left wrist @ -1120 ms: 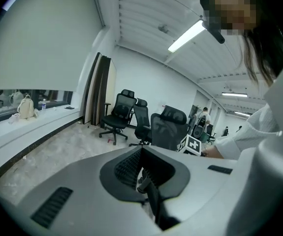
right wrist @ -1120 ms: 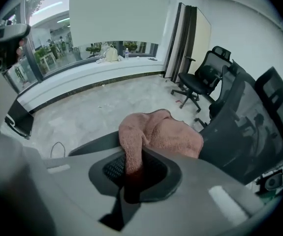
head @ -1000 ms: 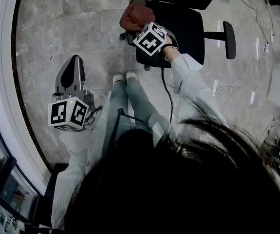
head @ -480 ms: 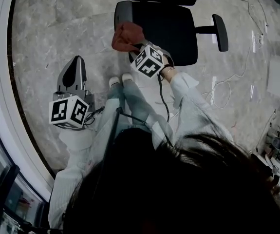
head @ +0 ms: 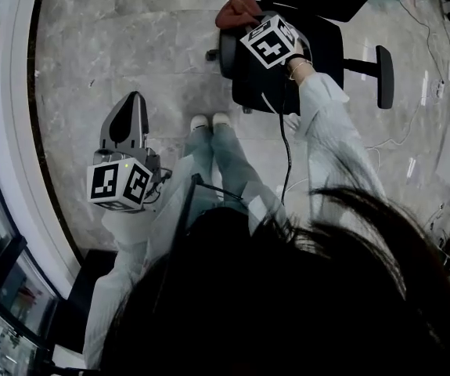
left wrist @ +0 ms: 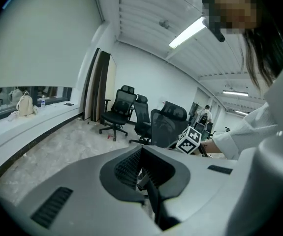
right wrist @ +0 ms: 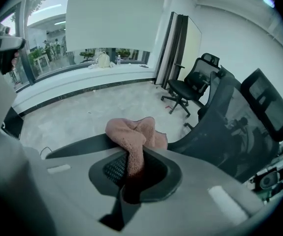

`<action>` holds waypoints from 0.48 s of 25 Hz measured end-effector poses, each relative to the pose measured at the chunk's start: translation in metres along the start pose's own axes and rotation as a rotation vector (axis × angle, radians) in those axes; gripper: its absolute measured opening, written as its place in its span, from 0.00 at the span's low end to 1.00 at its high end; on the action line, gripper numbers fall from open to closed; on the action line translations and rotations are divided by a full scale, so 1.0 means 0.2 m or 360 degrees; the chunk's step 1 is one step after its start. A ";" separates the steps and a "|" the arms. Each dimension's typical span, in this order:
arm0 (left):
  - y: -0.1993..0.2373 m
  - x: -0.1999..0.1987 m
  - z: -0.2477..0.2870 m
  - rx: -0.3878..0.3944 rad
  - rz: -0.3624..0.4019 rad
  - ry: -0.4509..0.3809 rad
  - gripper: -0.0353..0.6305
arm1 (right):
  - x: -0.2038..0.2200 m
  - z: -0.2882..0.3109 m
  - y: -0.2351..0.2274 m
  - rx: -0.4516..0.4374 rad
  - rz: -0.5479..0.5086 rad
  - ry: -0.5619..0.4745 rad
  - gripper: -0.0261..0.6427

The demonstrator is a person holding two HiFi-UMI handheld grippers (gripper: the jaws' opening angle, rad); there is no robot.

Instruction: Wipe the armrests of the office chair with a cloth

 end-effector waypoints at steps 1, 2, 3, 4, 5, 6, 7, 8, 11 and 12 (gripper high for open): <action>0.02 0.00 0.00 -0.0015 -0.0009 0.0001 0.06 | -0.03 0.03 -0.05 0.0028 0.0005 0.0025 0.08; 0.03 0.00 0.01 -0.0027 -0.0018 0.0002 0.06 | -0.06 0.06 -0.09 0.0056 0.0010 0.0048 0.08; 0.05 0.00 0.01 -0.0036 -0.0025 0.0003 0.06 | -0.09 0.09 -0.12 0.0082 0.0013 0.0067 0.08; 0.06 0.00 0.02 -0.0042 -0.0030 0.0003 0.06 | -0.12 0.12 -0.15 0.0098 0.0016 0.0088 0.08; 0.07 -0.01 0.02 -0.0046 -0.0032 0.0003 0.06 | -0.14 0.15 -0.17 0.0094 0.0027 0.0112 0.08; 0.08 -0.01 0.03 -0.0049 -0.0033 0.0001 0.06 | -0.15 0.17 -0.17 0.0070 0.0047 0.0140 0.08; 0.09 -0.02 0.03 -0.0051 -0.0034 -0.0002 0.06 | -0.16 0.19 -0.15 0.0027 0.0074 0.0171 0.08; 0.10 -0.02 0.03 -0.0051 -0.0035 -0.0006 0.06 | -0.16 0.20 -0.12 -0.0024 0.0100 0.0200 0.08; 0.09 -0.05 0.05 -0.0028 -0.0029 -0.0007 0.06 | -0.12 0.18 0.03 -0.0118 0.0090 0.0205 0.08; 0.08 -0.05 0.06 -0.0014 -0.0024 -0.0007 0.06 | -0.11 0.16 0.08 -0.0135 0.0057 0.0174 0.08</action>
Point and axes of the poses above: the fingertips, and each gripper's own axes: z forward along the fingers, y to its left, x out of its underside, the point moved 10 cm from there along -z, backward along the fingers, and after that the axes turned 1 degree about -x, right-handed, at the moved point
